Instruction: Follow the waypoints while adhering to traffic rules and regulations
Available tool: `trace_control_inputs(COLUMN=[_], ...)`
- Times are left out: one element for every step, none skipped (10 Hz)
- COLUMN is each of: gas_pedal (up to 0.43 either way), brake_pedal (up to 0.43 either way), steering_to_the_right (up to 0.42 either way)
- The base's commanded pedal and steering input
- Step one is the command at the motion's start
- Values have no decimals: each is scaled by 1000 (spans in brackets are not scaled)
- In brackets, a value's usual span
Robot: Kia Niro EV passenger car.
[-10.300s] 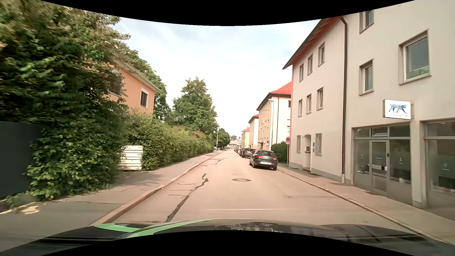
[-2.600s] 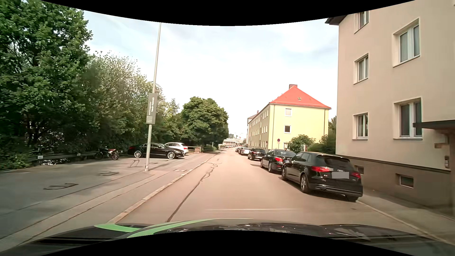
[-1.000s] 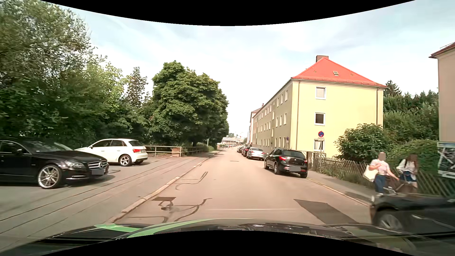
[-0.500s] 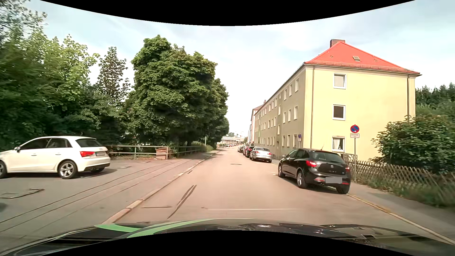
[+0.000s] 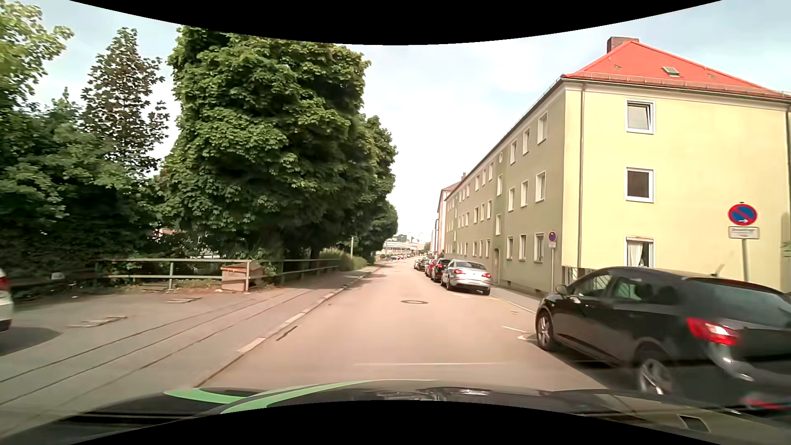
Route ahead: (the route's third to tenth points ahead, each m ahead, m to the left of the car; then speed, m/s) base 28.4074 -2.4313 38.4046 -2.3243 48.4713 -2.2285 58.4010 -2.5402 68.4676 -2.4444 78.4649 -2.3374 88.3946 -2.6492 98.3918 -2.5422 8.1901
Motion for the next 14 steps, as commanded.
trace_control_inputs(gas_pedal=[59,59,59,59,59,59,0,0,0,0,0,0,0,20], brake_pedal=[0,0,0,0,0,0,0,0,0,0,0,0,0,0], steering_to_the_right=[6,5,3,0,-1,-2,-1,-2,-2,-2,-2,-2,-3,-2])
